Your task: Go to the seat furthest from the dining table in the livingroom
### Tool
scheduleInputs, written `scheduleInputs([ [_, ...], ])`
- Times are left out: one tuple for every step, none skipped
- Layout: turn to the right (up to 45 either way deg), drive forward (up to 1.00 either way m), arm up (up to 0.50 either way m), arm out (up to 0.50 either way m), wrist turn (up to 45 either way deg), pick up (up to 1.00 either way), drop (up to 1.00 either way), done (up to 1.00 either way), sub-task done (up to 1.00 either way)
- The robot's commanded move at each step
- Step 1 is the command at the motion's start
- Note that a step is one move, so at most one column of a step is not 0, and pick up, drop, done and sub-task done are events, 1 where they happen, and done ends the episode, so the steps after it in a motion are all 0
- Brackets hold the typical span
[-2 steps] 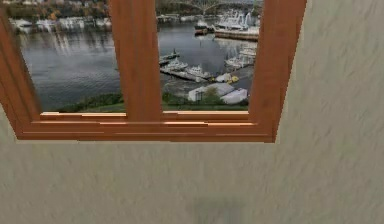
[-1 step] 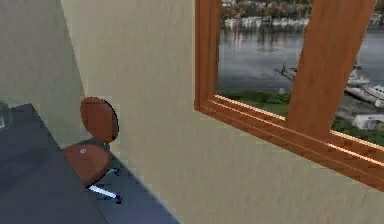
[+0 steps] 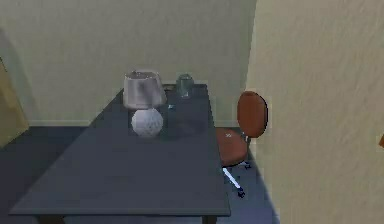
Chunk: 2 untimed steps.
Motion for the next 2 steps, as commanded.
scheduleInputs([
  [-45.0, 0.0, 0.0, 0.0, 0.0, 0.0, 0.0, 0.0, 0.0],
  [-42.0, 0.0, 0.0, 0.0, 0.0, 0.0, 0.0, 0.0, 0.0],
])
